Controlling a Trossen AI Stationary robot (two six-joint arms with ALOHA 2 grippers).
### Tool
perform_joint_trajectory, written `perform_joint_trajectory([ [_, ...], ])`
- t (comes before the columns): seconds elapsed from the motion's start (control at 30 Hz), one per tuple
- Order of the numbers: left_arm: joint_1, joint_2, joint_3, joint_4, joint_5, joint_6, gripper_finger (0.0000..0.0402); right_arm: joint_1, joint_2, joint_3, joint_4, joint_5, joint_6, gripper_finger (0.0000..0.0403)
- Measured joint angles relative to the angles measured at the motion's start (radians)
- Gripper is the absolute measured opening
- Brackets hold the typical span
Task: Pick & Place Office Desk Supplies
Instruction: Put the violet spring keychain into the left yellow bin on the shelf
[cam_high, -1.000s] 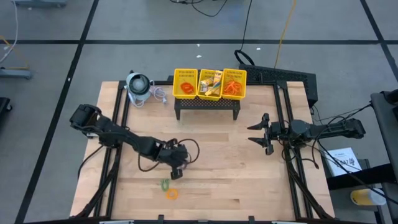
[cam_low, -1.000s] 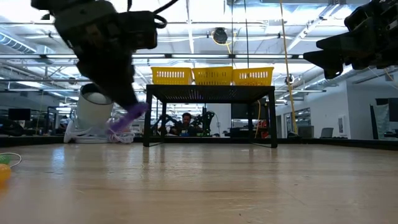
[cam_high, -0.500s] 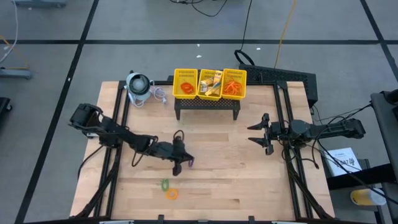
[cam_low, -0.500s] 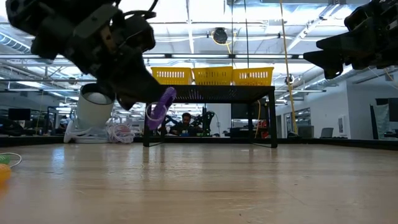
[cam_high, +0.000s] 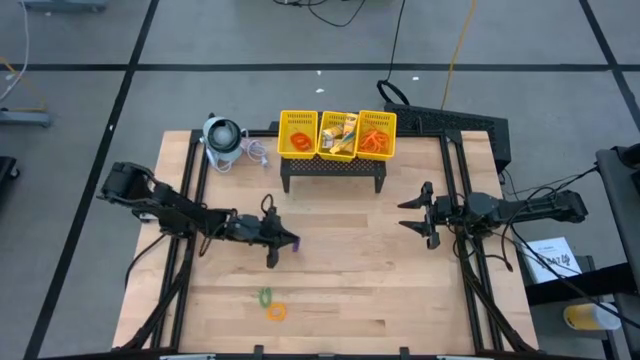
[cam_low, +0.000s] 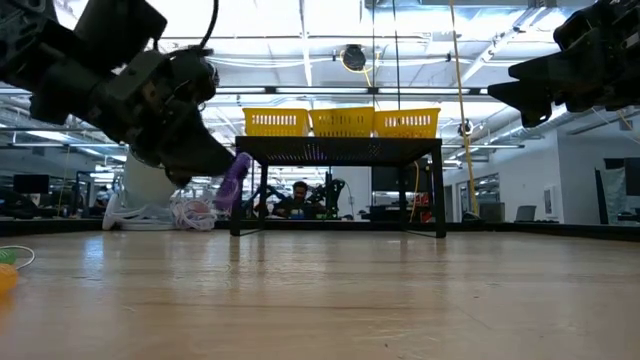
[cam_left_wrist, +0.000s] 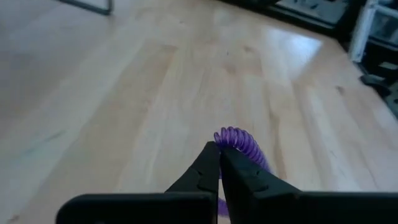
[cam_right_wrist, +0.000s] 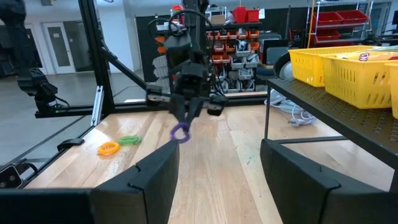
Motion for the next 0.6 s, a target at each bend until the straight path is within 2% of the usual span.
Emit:
perform_joint_trajectory([
  [0.13, 0.019, -0.121, -0.016, -0.119, -0.005, 0.029, 0.0004, 0.000, 0.000, 0.000, 0.000, 0.000, 0.000, 0.0215],
  [0.3, 0.036, -0.289, -0.018, -0.324, -0.087, 0.087, 0.0008, 0.000, 0.000, 0.000, 0.000, 0.000, 0.000, 0.0215],
  [0.43, 0.056, -0.378, -0.018, -0.450, -0.140, 0.095, 0.0004, 0.000, 0.000, 0.000, 0.000, 0.000, 0.000, 0.0215],
  [0.6, 0.073, -0.411, -0.018, -0.509, -0.299, 0.089, 0.0006, 0.000, 0.000, 0.000, 0.000, 0.000, 0.000, 0.0215],
])
